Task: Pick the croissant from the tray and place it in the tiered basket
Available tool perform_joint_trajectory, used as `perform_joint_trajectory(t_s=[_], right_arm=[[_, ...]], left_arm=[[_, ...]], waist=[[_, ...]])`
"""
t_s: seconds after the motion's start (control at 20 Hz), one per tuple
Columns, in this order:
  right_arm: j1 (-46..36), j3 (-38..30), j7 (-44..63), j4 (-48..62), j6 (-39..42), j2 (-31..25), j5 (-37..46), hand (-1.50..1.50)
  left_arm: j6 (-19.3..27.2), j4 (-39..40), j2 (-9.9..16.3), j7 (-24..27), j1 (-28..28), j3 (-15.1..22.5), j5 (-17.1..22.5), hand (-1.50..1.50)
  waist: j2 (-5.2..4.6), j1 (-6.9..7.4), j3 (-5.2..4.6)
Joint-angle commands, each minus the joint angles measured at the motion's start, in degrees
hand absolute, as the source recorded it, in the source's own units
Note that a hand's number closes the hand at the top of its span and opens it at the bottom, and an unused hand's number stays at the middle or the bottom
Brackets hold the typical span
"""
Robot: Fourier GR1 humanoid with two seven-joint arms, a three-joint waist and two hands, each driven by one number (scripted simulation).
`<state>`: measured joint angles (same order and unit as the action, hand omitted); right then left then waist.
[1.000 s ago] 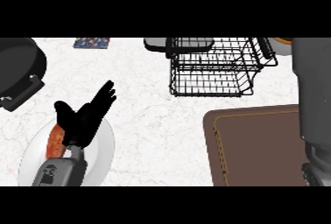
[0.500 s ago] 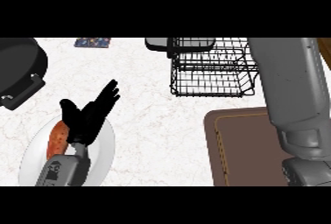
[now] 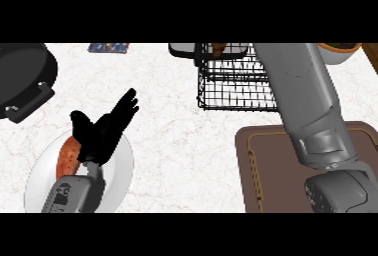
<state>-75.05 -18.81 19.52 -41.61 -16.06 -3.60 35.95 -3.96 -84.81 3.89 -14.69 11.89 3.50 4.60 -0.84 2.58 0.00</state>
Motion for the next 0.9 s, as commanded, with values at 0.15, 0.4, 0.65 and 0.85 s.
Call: perform_joint_trajectory(t_s=[0.15, 0.4, 0.65, 0.85], right_arm=[[-4.06, -2.21, -9.38, 6.11, -11.3, -0.72, -0.25, -1.5], [-2.98, -5.5, -6.58, 4.91, -18.86, -1.96, -1.7, -1.5], [3.99, -5.59, -0.82, -2.26, -14.31, -6.87, -2.74, -1.5], [10.18, -3.8, 4.8, -13.25, -4.26, -10.28, -4.43, -1.5]], left_arm=[[-0.94, 0.25, 0.73, 2.32, -2.79, -0.65, 0.04, 0.0], [-2.0, 1.08, 1.9, 0.82, -0.87, -2.74, 1.89, 0.0], [0.39, 1.12, 0.78, 1.31, -2.18, -2.94, 0.66, 0.0], [-1.52, -1.01, 3.13, 1.24, -4.57, -4.86, 2.45, 0.0]], waist=[[0.15, -0.3, -0.04], [0.52, -1.54, -0.01], [1.29, -3.77, 0.02], [2.03, -5.46, 0.01]])
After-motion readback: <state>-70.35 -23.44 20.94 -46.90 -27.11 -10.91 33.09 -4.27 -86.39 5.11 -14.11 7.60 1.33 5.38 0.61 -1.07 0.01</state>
